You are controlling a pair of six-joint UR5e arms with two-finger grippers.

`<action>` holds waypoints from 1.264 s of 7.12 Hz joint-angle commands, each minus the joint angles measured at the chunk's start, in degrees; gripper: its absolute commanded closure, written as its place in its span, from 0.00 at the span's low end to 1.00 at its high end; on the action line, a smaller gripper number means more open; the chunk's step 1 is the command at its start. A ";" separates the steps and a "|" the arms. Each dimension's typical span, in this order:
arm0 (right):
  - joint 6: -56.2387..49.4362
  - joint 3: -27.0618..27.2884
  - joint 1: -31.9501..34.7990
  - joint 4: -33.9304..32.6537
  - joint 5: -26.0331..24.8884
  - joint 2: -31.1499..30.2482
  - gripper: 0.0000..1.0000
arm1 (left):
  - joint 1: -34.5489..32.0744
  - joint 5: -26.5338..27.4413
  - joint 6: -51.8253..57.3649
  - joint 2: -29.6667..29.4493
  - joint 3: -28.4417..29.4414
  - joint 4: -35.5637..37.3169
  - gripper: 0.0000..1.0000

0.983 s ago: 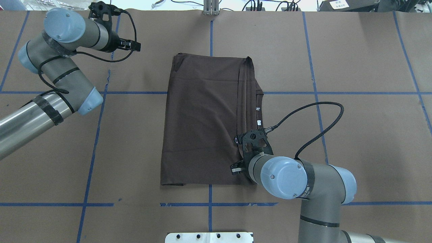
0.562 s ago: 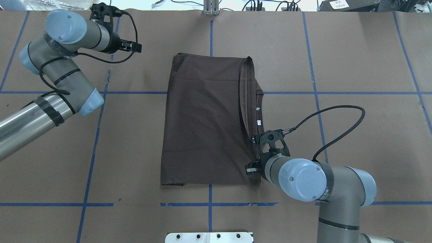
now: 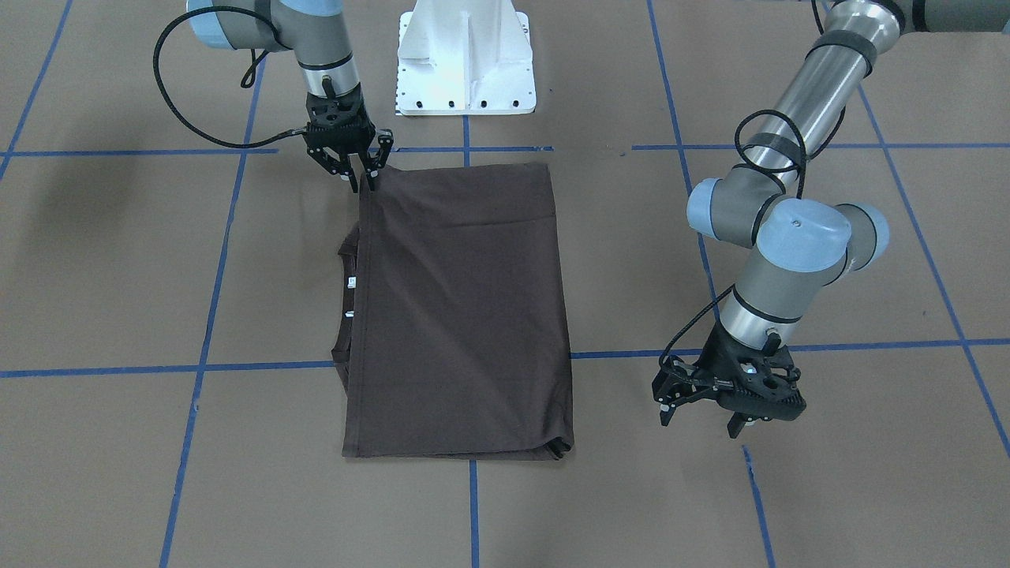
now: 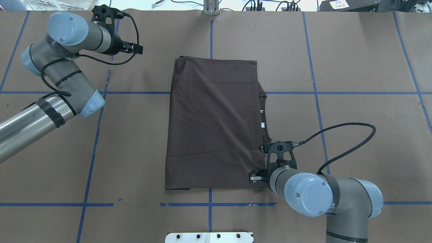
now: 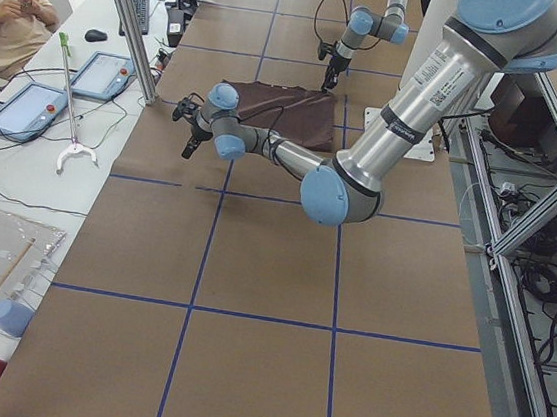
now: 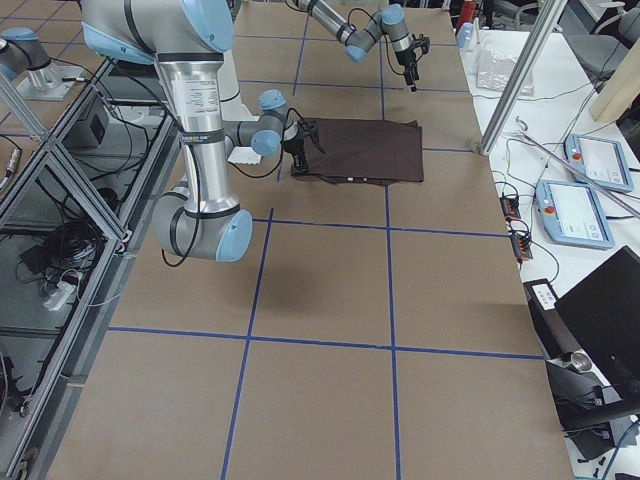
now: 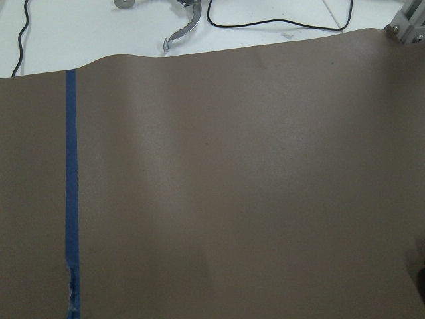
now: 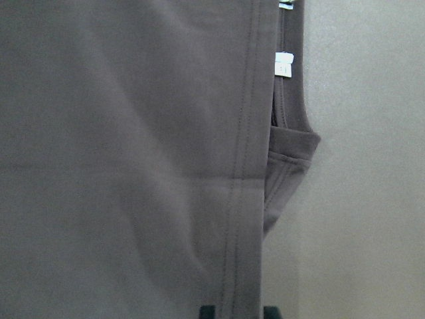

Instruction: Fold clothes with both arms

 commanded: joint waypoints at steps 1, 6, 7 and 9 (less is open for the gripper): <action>0.17 2.36 5.07 4.25 6.24 -0.28 0.00 | 1.10 -0.44 -2.26 1.13 -4.89 0.91 0.00; 7.99 7.47 9.15 12.46 9.29 -5.65 0.00 | 23.55 8.56 -40.25 21.33 -36.97 1.35 0.21; 8.08 7.47 9.24 12.46 9.20 -5.65 0.00 | 28.66 13.23 -47.22 21.62 -36.92 1.35 0.32; 8.08 7.47 9.67 12.46 9.02 -5.65 0.00 | 35.88 20.36 -55.52 21.71 -36.57 1.35 0.36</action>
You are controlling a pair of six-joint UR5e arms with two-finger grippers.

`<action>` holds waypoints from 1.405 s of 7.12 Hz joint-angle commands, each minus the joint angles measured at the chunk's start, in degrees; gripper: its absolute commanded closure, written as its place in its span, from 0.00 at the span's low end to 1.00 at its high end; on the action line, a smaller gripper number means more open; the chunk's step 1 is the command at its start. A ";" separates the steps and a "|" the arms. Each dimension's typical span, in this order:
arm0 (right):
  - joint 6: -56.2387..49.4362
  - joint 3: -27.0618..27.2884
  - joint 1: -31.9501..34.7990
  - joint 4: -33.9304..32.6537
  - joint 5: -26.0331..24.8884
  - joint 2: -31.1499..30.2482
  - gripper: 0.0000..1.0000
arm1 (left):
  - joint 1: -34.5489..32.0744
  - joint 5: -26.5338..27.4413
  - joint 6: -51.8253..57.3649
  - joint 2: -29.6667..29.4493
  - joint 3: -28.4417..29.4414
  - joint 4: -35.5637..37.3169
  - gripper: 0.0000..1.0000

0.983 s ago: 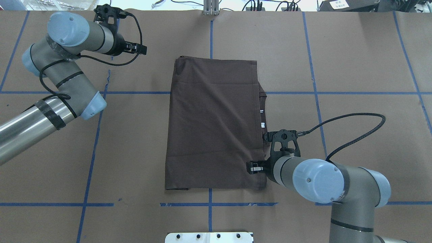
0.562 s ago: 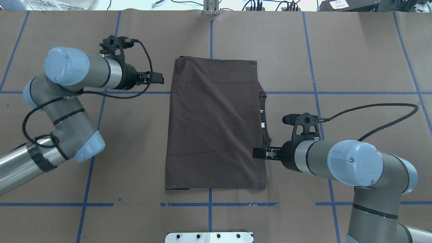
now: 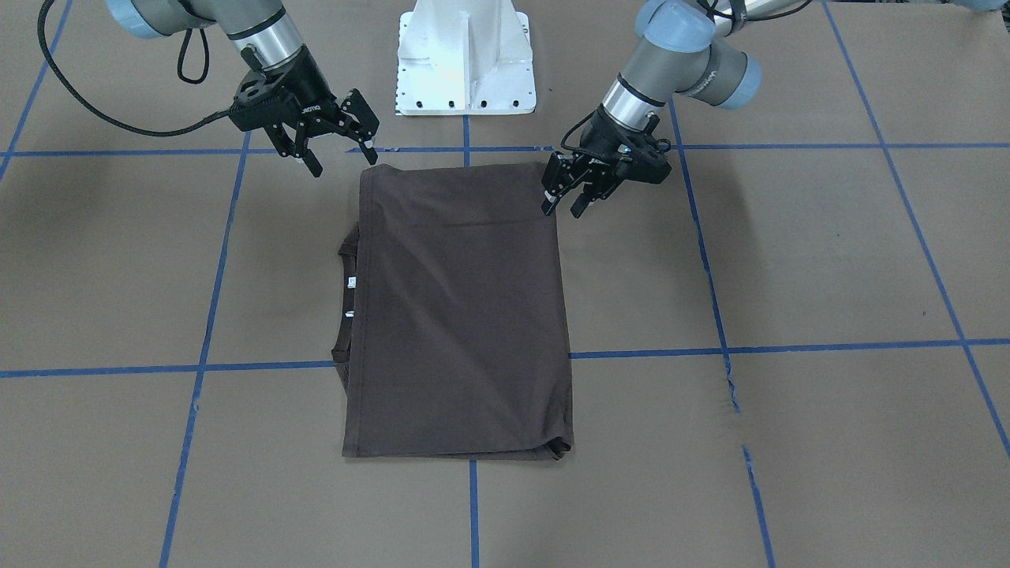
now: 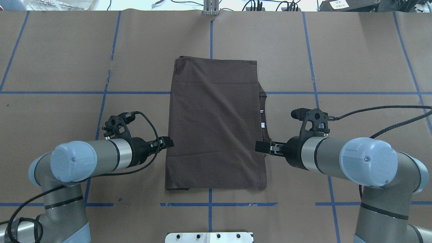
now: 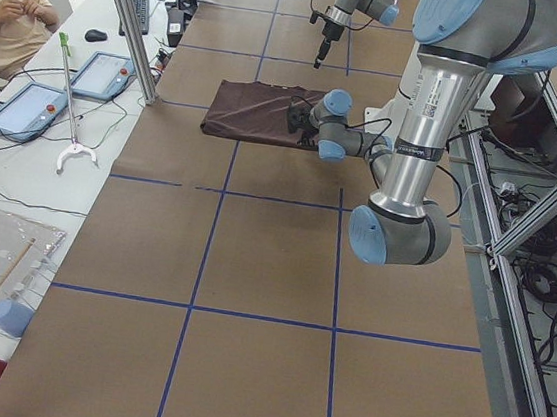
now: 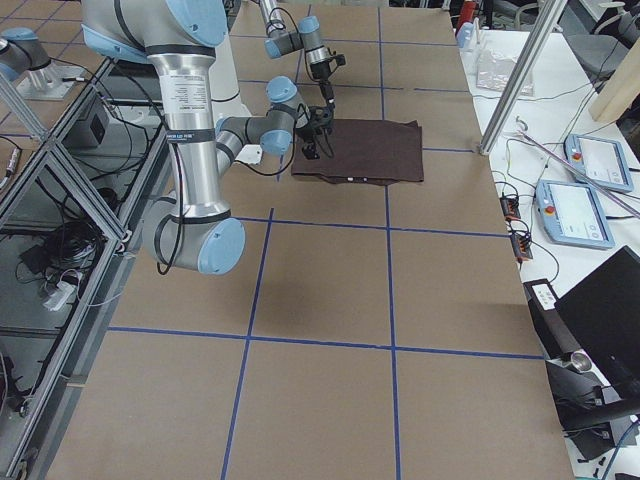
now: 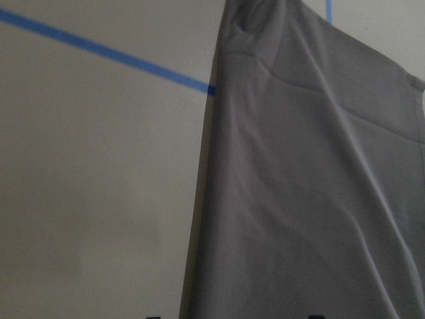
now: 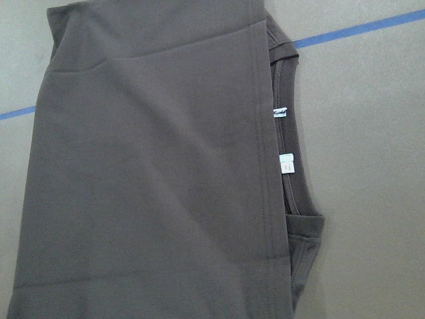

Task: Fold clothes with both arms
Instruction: 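Move both grippers to the corners of the shirt edge nearest the robot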

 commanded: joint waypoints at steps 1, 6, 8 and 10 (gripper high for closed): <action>0.06 0.04 0.47 0.01 -0.07 0.00 0.00 | 5.37 4.85 -6.06 0.59 -0.21 0.00 0.36; 0.06 -0.14 0.82 -0.08 -0.07 0.00 0.00 | 7.75 4.94 -6.07 2.35 -0.65 0.00 0.36; 0.06 -0.22 0.82 -0.08 -0.07 0.00 0.00 | 9.06 5.03 -6.24 2.18 -0.65 0.00 0.36; 0.06 -0.31 0.82 -0.08 -0.16 -0.09 0.00 | 9.16 4.94 -6.33 2.00 -0.65 -0.09 0.46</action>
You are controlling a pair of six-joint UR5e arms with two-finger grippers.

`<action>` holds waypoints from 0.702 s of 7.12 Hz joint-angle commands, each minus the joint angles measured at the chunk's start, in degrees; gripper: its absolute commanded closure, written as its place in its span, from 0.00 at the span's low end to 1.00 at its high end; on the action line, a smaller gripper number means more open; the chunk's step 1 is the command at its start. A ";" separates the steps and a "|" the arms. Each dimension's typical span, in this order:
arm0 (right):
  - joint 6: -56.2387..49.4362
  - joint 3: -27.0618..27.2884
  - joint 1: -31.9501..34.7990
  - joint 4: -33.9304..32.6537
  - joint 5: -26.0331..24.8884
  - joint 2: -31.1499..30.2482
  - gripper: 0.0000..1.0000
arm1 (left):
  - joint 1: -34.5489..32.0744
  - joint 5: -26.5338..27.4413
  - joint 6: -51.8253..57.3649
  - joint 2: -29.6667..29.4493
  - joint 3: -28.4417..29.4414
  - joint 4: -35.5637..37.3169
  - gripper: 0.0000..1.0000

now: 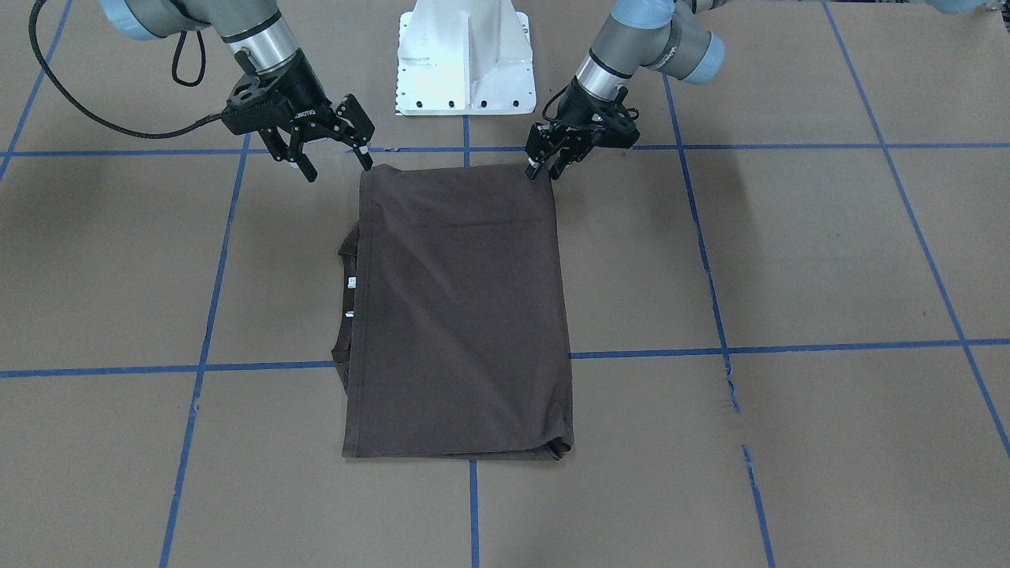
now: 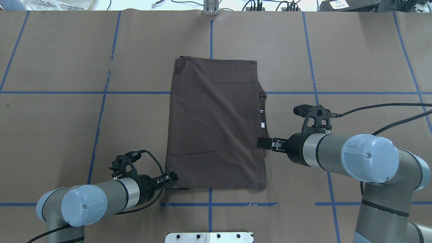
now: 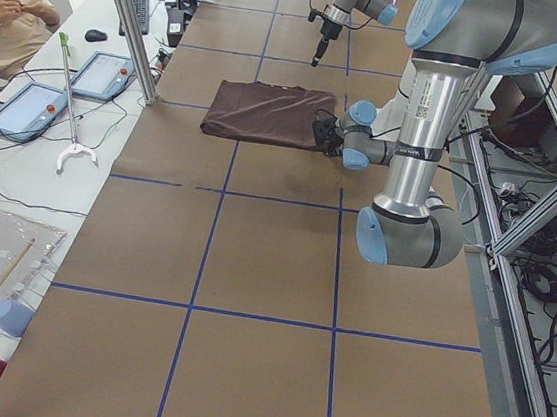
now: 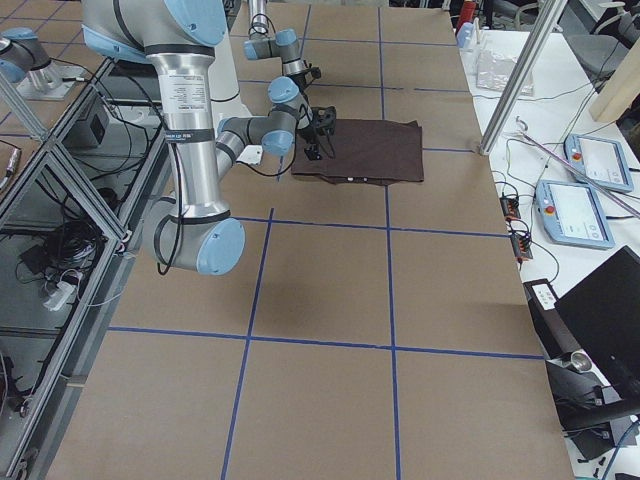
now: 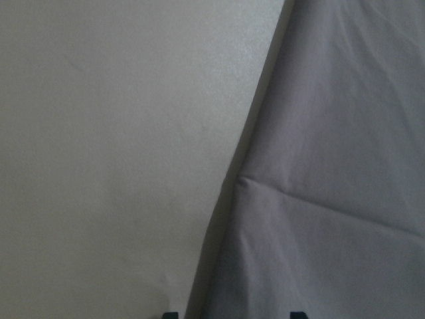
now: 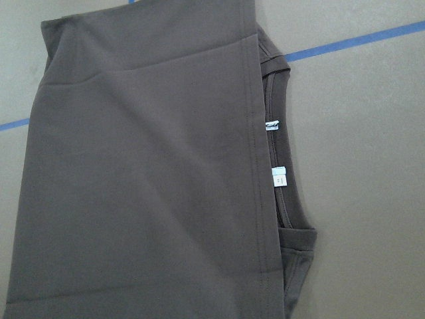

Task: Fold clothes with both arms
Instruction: 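Move both grippers to the corners of the shirt edge nearest the robot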

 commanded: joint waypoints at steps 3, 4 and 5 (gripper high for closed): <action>0.00 -0.39 0.01 0.00 -0.03 -0.03 0.00 | 0.32 0.03 -0.04 -0.56 -0.08 -0.07 1.00; 0.87 -1.44 -0.08 0.00 -0.12 0.14 0.00 | 0.32 0.03 0.05 -0.56 -0.08 -0.07 1.00; 11.15 -3.10 -0.95 -0.87 -2.12 1.36 0.02 | 0.32 0.03 0.05 -0.64 -0.43 -0.07 1.00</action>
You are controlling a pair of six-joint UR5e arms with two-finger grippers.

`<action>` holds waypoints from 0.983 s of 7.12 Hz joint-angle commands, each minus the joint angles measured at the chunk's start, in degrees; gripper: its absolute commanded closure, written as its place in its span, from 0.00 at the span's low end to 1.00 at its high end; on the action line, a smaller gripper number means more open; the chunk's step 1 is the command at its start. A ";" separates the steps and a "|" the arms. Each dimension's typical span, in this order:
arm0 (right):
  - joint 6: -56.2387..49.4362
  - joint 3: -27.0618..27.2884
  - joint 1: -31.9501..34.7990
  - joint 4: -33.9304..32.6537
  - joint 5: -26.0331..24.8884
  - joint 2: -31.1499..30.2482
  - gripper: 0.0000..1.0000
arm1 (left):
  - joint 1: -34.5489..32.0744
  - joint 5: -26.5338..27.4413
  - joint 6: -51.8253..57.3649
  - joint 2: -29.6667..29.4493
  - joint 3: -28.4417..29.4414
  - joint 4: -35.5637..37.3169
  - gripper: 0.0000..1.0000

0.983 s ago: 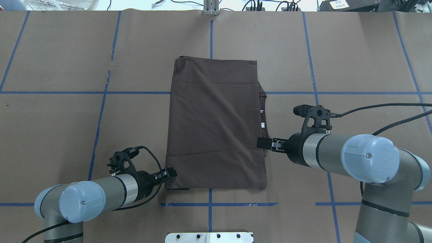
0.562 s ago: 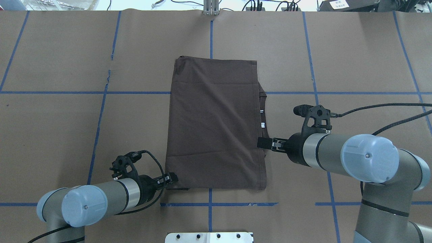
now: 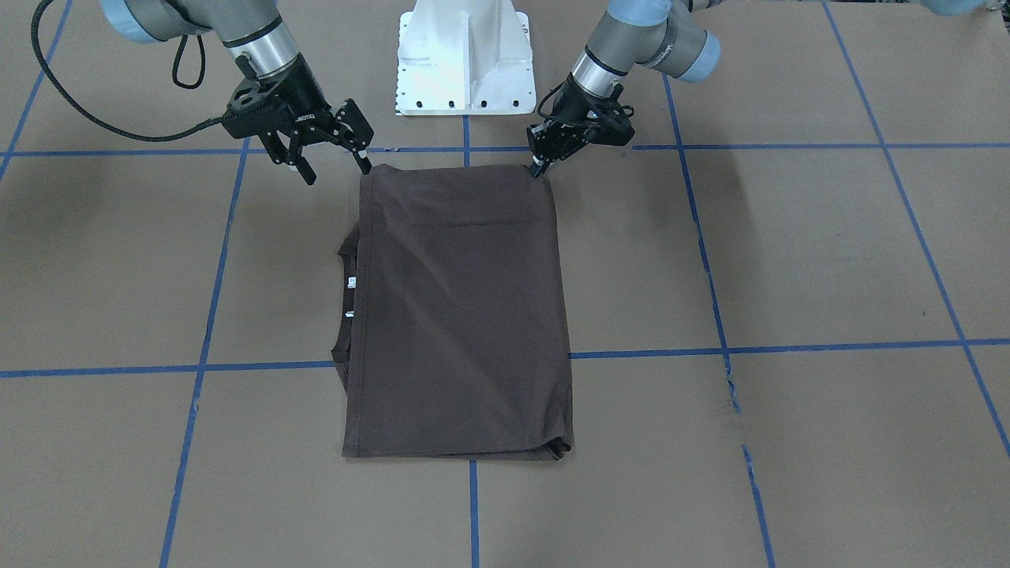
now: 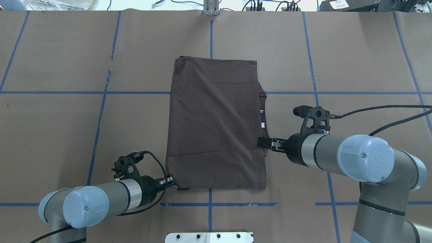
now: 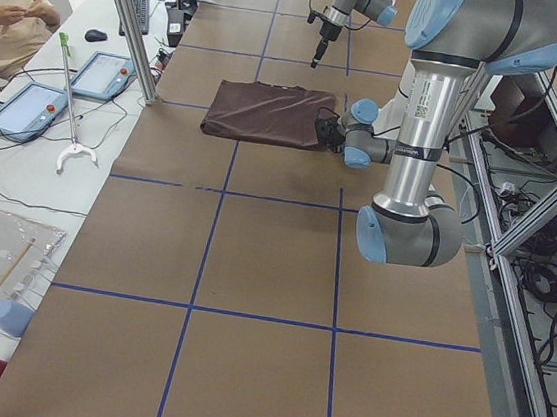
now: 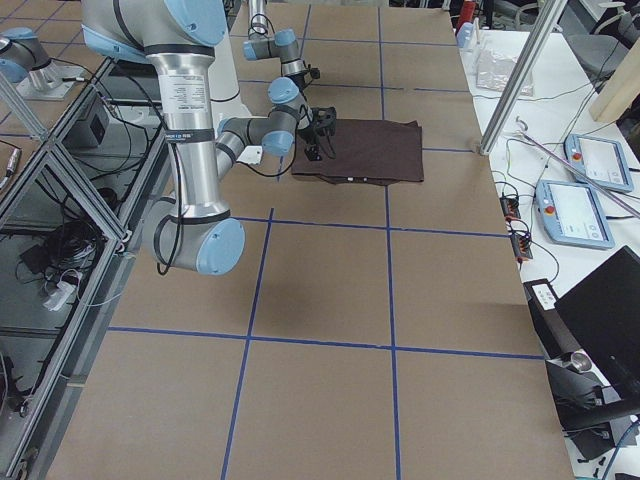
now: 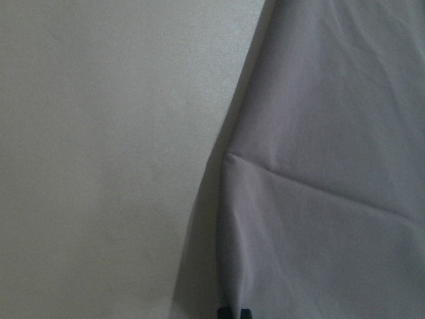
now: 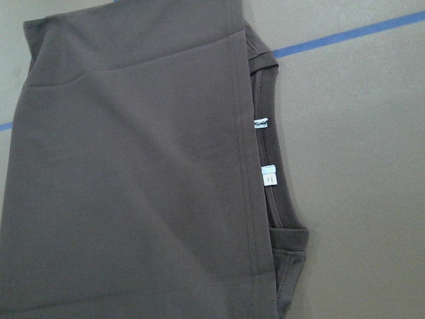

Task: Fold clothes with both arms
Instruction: 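Close both grippers on the near edge of the brown shirt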

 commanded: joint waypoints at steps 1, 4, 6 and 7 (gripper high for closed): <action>15.27 -1.86 -1.98 -5.35 -3.70 4.37 0.07 | 0.01 0.01 0.03 -0.16 -0.33 0.00 1.00; 27.20 -3.00 -8.83 -19.98 -5.56 11.70 0.11 | -0.07 -0.08 0.03 -0.95 -0.33 0.00 1.00; 27.83 -6.78 -10.69 -19.90 -6.45 11.78 0.11 | -0.07 -0.08 0.03 -1.39 -0.42 0.00 1.00; 27.91 -7.83 -11.22 -19.82 -6.45 11.87 0.14 | -0.07 -0.08 0.03 -1.39 -0.59 0.00 1.00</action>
